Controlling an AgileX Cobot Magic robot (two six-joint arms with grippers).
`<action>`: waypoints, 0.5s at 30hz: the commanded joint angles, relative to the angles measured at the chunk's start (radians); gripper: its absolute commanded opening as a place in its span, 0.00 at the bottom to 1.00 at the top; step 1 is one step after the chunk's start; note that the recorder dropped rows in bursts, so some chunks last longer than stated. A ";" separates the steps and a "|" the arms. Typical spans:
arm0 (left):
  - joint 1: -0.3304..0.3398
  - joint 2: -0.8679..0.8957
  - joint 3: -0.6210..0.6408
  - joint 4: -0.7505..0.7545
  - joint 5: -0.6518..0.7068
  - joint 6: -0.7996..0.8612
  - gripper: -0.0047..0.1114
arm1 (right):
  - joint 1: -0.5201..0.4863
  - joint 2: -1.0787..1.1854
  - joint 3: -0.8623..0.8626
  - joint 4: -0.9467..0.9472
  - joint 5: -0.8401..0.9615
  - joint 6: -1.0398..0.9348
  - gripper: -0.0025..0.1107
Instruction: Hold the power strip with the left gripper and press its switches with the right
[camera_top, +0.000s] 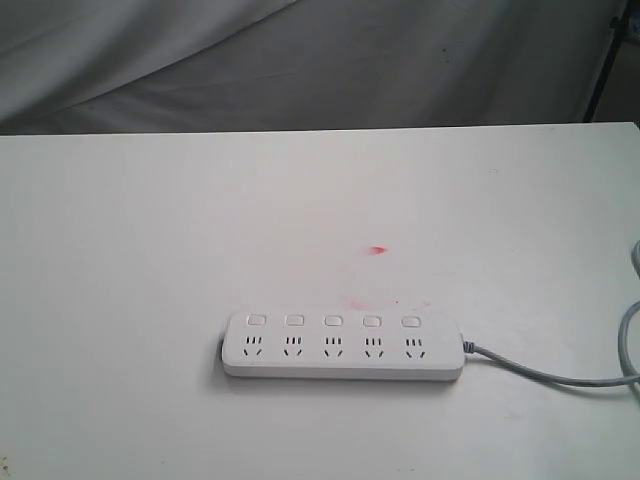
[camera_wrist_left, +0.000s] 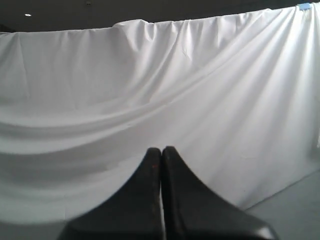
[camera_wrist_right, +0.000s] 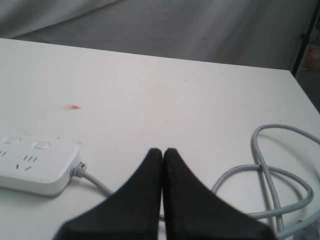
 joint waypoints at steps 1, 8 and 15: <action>0.003 -0.003 0.006 0.572 0.093 -0.604 0.04 | 0.004 -0.006 0.003 0.003 -0.001 -0.008 0.02; 0.003 -0.003 0.056 0.783 0.106 -0.854 0.04 | 0.004 -0.006 0.003 0.003 -0.001 -0.008 0.02; 0.003 -0.003 0.156 0.748 0.106 -0.851 0.04 | 0.004 -0.006 0.003 0.003 -0.001 -0.008 0.02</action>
